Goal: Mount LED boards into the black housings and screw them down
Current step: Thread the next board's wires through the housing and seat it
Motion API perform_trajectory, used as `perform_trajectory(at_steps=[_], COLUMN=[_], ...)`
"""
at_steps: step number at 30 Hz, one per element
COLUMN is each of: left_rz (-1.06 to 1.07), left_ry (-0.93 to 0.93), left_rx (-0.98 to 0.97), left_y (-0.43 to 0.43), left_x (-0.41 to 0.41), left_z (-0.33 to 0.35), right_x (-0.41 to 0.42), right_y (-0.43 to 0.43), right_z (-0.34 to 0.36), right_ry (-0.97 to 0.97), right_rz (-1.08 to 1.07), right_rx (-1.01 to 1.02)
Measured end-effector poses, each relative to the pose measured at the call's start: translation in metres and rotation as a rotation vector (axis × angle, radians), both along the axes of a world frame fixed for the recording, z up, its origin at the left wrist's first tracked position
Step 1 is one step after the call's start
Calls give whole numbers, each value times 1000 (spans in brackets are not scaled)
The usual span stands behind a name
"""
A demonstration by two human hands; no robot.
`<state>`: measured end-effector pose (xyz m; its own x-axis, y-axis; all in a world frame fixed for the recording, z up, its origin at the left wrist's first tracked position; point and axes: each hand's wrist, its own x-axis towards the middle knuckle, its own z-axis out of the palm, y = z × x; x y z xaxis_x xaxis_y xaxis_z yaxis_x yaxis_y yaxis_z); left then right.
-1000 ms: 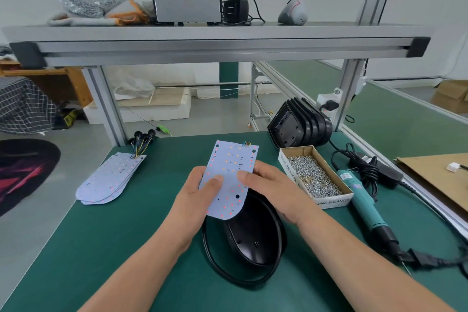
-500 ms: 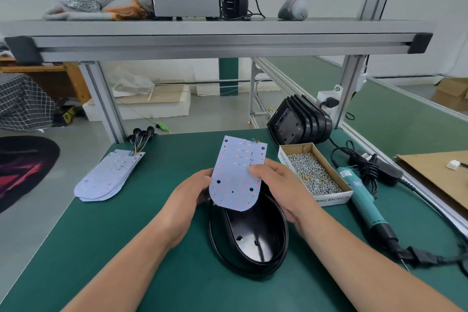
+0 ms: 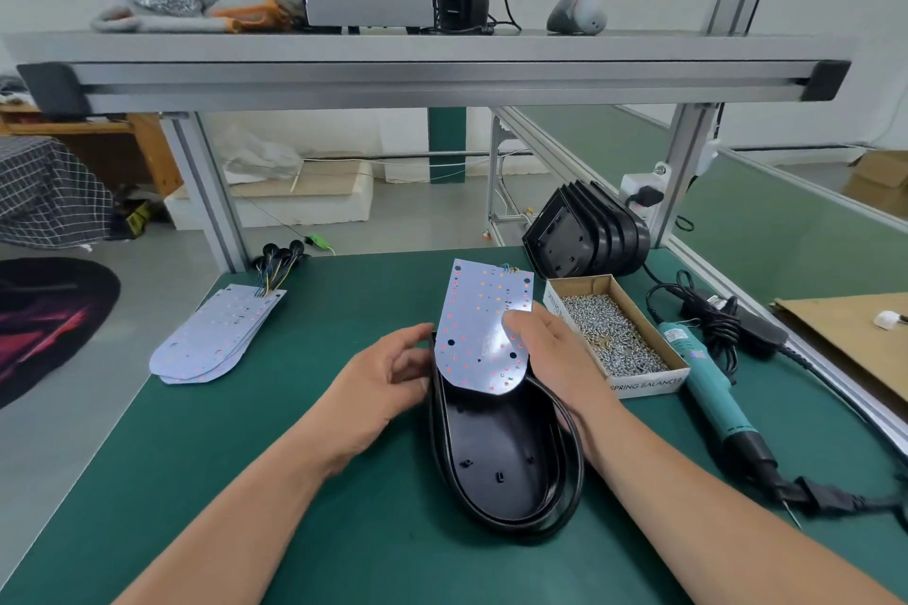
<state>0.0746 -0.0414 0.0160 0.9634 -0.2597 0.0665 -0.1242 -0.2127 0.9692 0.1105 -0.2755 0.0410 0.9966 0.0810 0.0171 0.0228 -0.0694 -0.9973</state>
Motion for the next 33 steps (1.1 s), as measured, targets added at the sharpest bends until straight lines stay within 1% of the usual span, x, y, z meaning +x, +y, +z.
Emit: perform_trajectory(at_steps=[5, 9, 13, 15, 17, 19, 23, 24, 25, 27, 29, 30, 31, 33], left_rz=[-1, -11, 25, 36, 88, 142, 194, 192, 178, 64, -65, -98, -110, -111], left_ry=[-42, -88, -130, -125, -120, -95, -44, -18, 54, 266, 422, 472, 508, 535], left_rx=[42, 150, 233, 255, 301, 359, 384, 331, 187, -182, -431, -506, -542, -512], left_y=[-9, -15, -18, -14, -8, -5, -14, -16, -18, -21, -26, -29, -32, -37], left_x=[-3, -5, -5, -5, -4, -4, -9, -10, -11, -14, -17, -19, -20, -22], left_z=[2, 0, -1, 1, 2, 4, 9, 12, 14, 17, 19, 19, 18, 14], right_x=[4, 6, 5, 5, 3, 2, 0, 0, 1, 1, 0, 0, 1, 2], right_y=[0, 2, 0, -7, -16, -23, -18, -15, -13, -12, -13, -14, -15, -14], right_z=[-5, -6, 1, 6, 12, 12, 5, 3, 1, -2, -4, -5, -7, -8], right_ry=[17, 25, 35, 84, 168, 187, 136, 133, 137, 165, 187, 191, 194, 193], right_rz=[-29, 36, -25, -95, -158, -167, -178, -188, -198, -219, -244, -254, -261, -273], right_rx=[-44, -53, -109, -66, 60, 141, 117, 149, 199, 293, 343, 373, 404, 433])
